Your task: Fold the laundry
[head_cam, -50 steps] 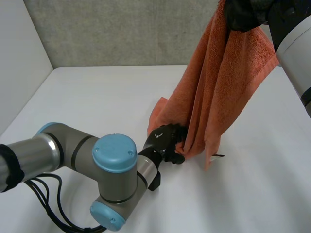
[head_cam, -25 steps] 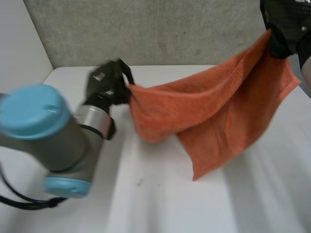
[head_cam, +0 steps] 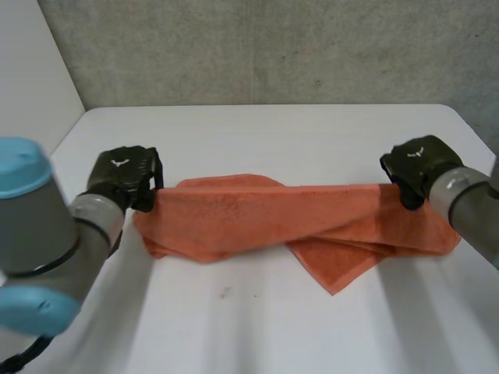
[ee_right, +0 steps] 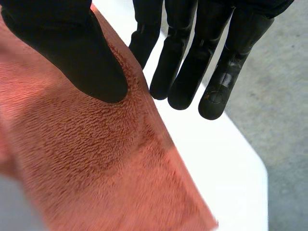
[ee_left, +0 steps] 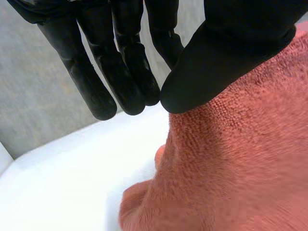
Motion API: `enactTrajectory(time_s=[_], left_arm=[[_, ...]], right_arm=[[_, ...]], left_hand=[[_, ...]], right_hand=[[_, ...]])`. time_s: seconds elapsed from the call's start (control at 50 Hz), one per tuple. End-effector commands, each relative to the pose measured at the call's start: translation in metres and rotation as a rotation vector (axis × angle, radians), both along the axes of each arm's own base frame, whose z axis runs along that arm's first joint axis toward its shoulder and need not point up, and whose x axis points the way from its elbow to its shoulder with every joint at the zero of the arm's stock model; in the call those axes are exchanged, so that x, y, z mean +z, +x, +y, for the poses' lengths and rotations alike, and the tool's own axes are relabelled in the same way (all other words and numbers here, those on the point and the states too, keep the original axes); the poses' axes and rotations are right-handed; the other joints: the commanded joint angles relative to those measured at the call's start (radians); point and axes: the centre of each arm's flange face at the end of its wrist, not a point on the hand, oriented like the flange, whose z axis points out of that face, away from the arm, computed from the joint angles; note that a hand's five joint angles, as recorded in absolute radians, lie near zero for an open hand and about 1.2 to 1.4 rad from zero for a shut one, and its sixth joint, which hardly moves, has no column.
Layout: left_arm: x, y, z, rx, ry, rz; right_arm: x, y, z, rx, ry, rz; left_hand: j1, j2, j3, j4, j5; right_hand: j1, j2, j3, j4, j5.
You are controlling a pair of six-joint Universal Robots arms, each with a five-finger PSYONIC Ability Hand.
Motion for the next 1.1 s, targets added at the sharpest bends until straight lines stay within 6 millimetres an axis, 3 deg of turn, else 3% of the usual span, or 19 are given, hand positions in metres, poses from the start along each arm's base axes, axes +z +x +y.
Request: enactTrajectory(time_s=[0.02, 0.04, 0.06, 0.08, 0.1, 0.12, 0.16, 0.22, 0.28, 0.34, 0.44, 0.48, 0.5, 0.54, 0.6, 0.74, 0.98, 1.02, 1.1], left_arm=[[0.037, -0.03, -0.065, -0.003, -0.255, 0.067], [0.066, -0.036, -0.077, -0.002, -0.381, 0.119], [0.066, -0.036, -0.078, -0.002, -0.382, 0.12], [0.098, -0.039, -0.086, 0.003, -0.515, 0.177], [0.127, -0.041, -0.09, 0.007, -0.648, 0.234], [0.127, -0.041, -0.09, 0.007, -0.65, 0.235], [0.177, -0.037, -0.087, 0.027, -0.884, 0.339], [0.194, -0.035, -0.082, 0.03, -0.972, 0.377], [0.2, -0.031, -0.074, 0.037, -1.014, 0.386], [0.173, -0.025, -0.074, 0.053, -0.936, 0.321], [0.12, -0.01, -0.069, 0.081, -0.787, 0.211], [0.081, -0.003, -0.055, 0.079, -0.674, 0.149], [0.081, -0.003, -0.055, 0.079, -0.673, 0.149], [0.04, 0.003, -0.038, 0.072, -0.547, 0.089], [0.019, 0.007, -0.028, 0.07, -0.471, 0.058], [-0.05, 0.019, 0.002, 0.078, -0.161, -0.088], [-0.067, 0.024, 0.03, 0.025, 0.055, -0.214], [-0.061, 0.019, 0.033, -0.002, 0.034, -0.206], [-0.059, 0.014, 0.032, -0.047, 0.026, -0.194]], right_arm=[[0.045, 0.028, -0.048, 0.023, -0.318, -0.102], [0.07, 0.037, -0.055, 0.03, -0.444, -0.146], [0.097, 0.041, -0.06, 0.021, -0.57, -0.193], [0.098, 0.041, -0.06, 0.021, -0.572, -0.193], [0.123, 0.044, -0.062, 0.013, -0.689, -0.24], [0.123, 0.044, -0.062, 0.013, -0.69, -0.24], [0.163, 0.045, -0.058, 0.001, -0.892, -0.329], [0.191, 0.04, -0.042, 0.002, -1.025, -0.392], [0.192, 0.039, -0.034, 0.011, -1.027, -0.395], [0.175, 0.039, -0.024, 0.023, -0.954, -0.375], [0.109, 0.038, -0.005, 0.077, -0.667, -0.273], [0.091, 0.037, 0.002, 0.098, -0.586, -0.243], [0.091, 0.037, 0.002, 0.098, -0.586, -0.242], [0.053, 0.035, 0.016, 0.138, -0.427, -0.196], [0.02, 0.03, 0.03, 0.159, -0.308, -0.16], [-0.019, 0.024, 0.046, 0.161, -0.185, -0.134], [-0.033, 0.022, 0.05, 0.161, -0.152, -0.128], [-0.035, 0.022, 0.051, 0.159, -0.145, -0.132], [-0.038, 0.022, 0.051, 0.152, -0.121, -0.155]], left_hand=[[0.2, 0.178, 0.18, 0.18, 0.185], [0.2, 0.178, 0.18, 0.18, 0.185], [0.2, 0.178, 0.18, 0.18, 0.185], [0.2, 0.178, 0.18, 0.18, 0.185], [0.2, 0.178, 0.18, 0.18, 0.185], [0.2, 0.178, 0.18, 0.18, 0.185], [0.2, 0.178, 0.18, 0.18, 0.185], [0.2, 0.178, 0.18, 0.18, 0.185], [0.2, 0.178, 0.18, 0.18, 0.185], [0.2, 0.178, 0.18, 0.18, 0.185], [0.2, 0.178, 0.18, 0.18, 0.185], [0.2, 0.178, 0.18, 0.18, 0.185], [0.2, 0.178, 0.18, 0.18, 0.185], [0.2, 0.178, 0.18, 0.18, 0.185], [0.2, 0.178, 0.18, 0.18, 0.185], [0.2, 0.178, 0.18, 0.18, 0.185], [0.2, 0.178, 0.18, 0.18, 0.185], [-0.468, -0.49, -0.488, -0.488, -0.483], [-0.709, -0.731, -0.729, -0.729, -0.724]], right_hand=[[0.409, 0.209, 0.206, 0.202, 0.229], [0.409, 0.209, 0.206, 0.202, 0.229], [0.409, 0.209, 0.206, 0.202, 0.229], [0.409, 0.209, 0.206, 0.202, 0.229], [0.409, 0.209, 0.206, 0.202, 0.229], [0.409, 0.209, 0.206, 0.202, 0.229], [0.409, 0.209, 0.206, 0.202, 0.229], [0.409, 0.209, 0.206, 0.202, 0.229], [0.409, 0.209, 0.206, 0.202, 0.229], [0.409, 0.209, 0.206, 0.202, 0.229], [0.409, 0.209, 0.206, 0.202, 0.229], [0.409, 0.209, 0.206, 0.202, 0.229], [0.409, 0.209, 0.206, 0.202, 0.229], [0.409, 0.209, 0.206, 0.202, 0.229], [0.409, 0.209, 0.206, 0.202, 0.229], [0.409, 0.209, 0.206, 0.202, 0.229], [0.409, 0.209, 0.206, 0.202, 0.229], [0.409, 0.209, 0.206, 0.202, 0.229], [0.409, 0.209, 0.206, 0.202, 0.229]])
